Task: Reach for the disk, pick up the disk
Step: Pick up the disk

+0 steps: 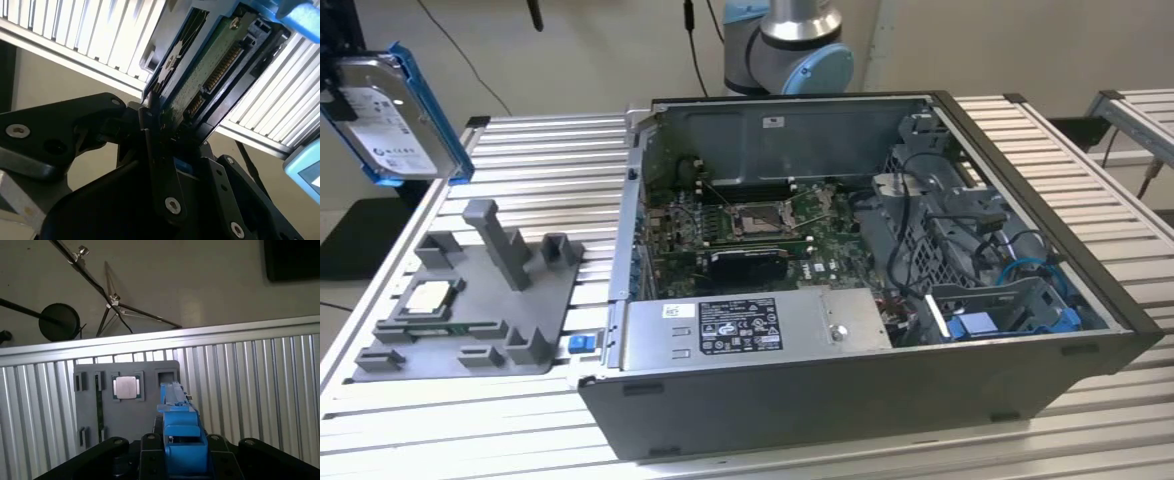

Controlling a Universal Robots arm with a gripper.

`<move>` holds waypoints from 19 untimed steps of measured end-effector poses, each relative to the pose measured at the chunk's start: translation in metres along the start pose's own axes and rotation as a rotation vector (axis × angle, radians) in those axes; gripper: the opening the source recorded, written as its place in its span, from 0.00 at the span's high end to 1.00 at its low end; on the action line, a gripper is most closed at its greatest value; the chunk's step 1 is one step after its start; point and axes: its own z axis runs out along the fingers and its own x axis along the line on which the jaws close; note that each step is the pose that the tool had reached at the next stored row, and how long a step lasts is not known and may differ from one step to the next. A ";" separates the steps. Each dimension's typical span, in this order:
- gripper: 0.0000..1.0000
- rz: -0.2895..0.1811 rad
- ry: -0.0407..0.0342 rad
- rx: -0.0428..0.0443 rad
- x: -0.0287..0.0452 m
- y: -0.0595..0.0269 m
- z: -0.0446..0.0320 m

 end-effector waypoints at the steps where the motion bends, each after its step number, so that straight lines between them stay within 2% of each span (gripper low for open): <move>1: 1.00 0.000 0.0000 0.0001 0.0000 0.0000 -0.0012; 11: 1.00 0.000 0.0001 -0.0001 -0.0003 0.0003 -0.0096; 19: 1.00 0.000 0.0000 0.0000 -0.0011 0.0010 -0.0292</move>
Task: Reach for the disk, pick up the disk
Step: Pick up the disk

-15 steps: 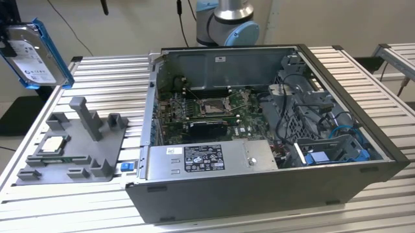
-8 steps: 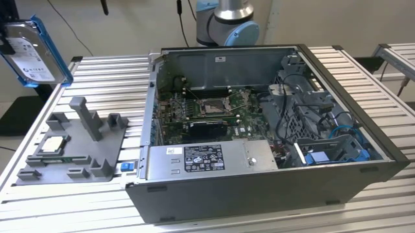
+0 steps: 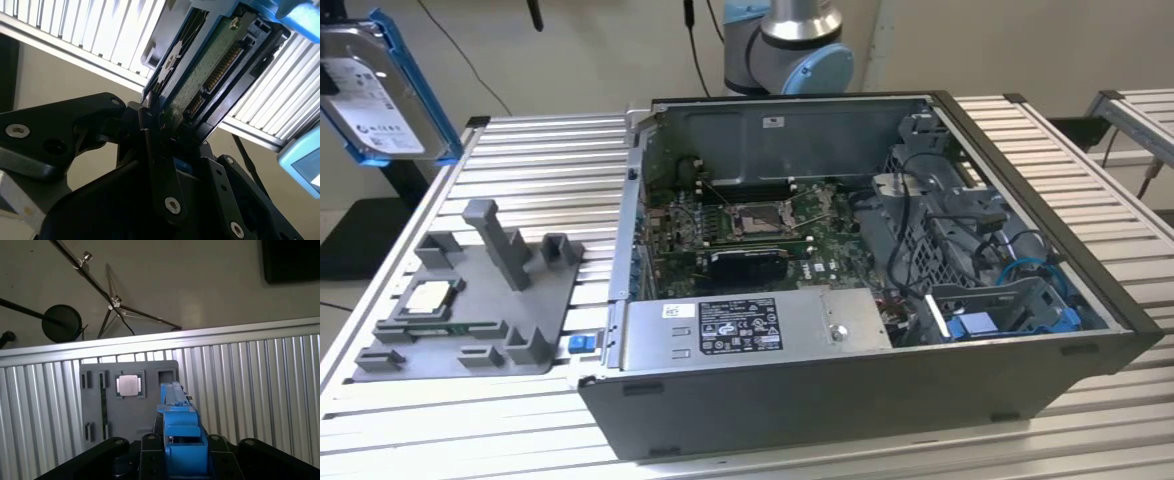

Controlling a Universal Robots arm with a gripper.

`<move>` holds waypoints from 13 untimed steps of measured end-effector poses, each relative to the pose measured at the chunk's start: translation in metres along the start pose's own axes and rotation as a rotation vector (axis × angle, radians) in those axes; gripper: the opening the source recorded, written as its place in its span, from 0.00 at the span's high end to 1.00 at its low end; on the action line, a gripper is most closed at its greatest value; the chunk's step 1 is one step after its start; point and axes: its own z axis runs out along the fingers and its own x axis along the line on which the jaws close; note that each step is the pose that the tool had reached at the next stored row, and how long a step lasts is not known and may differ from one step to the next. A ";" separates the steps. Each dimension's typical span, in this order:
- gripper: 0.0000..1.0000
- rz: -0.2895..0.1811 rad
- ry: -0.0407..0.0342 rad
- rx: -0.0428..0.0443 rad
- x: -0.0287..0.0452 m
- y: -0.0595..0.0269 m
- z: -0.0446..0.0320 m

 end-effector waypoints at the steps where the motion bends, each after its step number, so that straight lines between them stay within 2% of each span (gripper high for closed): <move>1: 1.00 0.000 0.0000 0.0001 -0.0001 0.0001 -0.0026; 13: 1.00 0.000 0.0000 0.0001 -0.0011 0.0010 -0.0305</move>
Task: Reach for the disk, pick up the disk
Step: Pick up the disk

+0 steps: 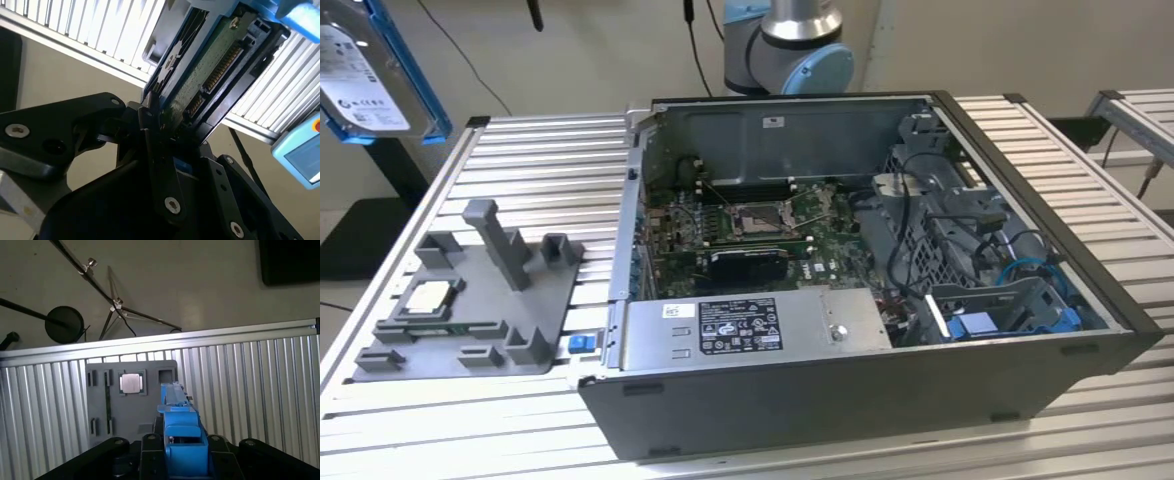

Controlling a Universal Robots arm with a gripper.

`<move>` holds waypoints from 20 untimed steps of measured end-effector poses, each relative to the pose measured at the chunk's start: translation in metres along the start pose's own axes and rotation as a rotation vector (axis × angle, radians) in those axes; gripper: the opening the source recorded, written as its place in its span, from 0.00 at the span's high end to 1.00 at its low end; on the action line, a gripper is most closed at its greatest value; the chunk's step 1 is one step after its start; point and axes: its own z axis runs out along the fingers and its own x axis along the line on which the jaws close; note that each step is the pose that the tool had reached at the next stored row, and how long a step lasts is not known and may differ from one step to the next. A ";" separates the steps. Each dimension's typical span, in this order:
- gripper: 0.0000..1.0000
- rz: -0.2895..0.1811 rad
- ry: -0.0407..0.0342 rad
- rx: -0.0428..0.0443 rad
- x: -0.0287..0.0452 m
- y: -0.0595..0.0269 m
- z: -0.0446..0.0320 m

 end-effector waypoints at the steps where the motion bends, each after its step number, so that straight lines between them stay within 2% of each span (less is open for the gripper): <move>1: 1.00 0.000 0.0000 0.0000 -0.0001 0.0001 -0.0022; 11: 1.00 0.000 0.0000 -0.0001 -0.0008 0.0007 -0.0215; 20: 1.00 0.000 0.0000 -0.0001 -0.0013 0.0012 -0.0354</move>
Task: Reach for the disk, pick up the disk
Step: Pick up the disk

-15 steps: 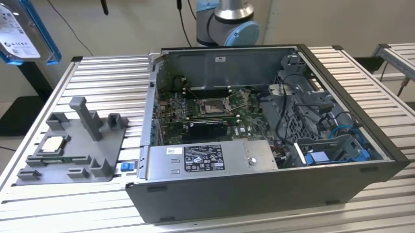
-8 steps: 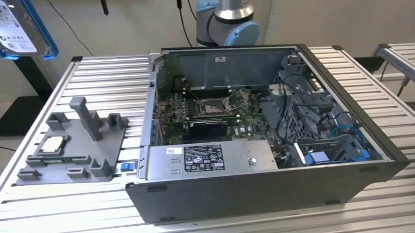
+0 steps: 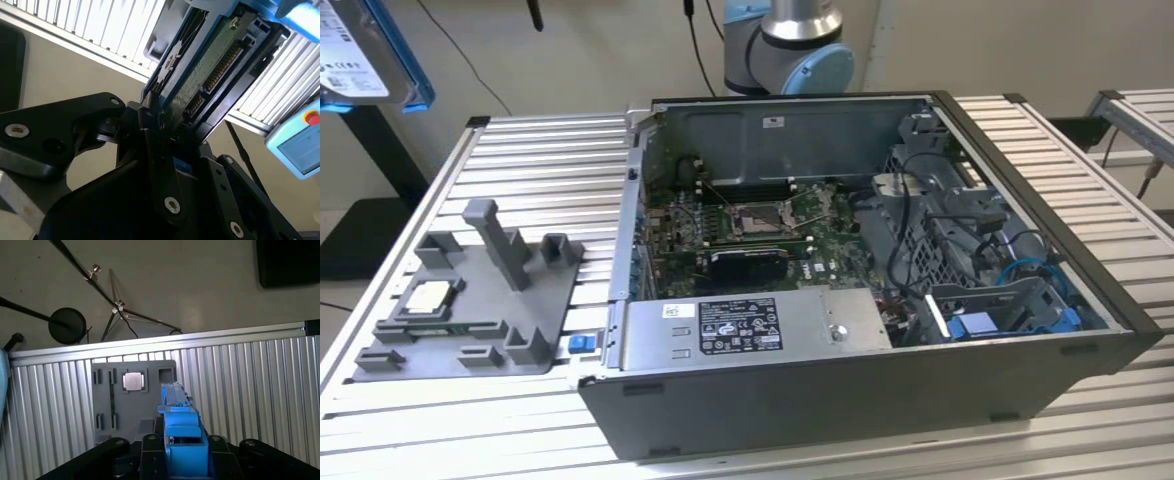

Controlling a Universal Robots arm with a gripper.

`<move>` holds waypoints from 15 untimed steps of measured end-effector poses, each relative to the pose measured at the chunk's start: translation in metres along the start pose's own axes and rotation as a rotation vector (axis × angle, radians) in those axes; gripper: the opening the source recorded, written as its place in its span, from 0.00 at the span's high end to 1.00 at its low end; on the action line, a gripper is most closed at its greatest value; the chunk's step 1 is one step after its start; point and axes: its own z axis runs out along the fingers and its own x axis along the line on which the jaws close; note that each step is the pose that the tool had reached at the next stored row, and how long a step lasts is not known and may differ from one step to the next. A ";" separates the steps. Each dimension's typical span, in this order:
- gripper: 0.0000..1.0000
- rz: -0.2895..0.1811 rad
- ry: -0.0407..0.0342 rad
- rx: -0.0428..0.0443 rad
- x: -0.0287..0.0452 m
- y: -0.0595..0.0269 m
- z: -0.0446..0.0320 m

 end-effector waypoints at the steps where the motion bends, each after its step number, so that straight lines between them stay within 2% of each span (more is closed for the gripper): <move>1: 1.00 0.000 0.0000 0.0000 -0.0001 0.0001 -0.0019; 7: 1.00 0.000 0.0000 0.0000 -0.0005 0.0004 -0.0127; 15: 1.00 0.000 -0.0002 0.0000 -0.0005 0.0004 -0.0126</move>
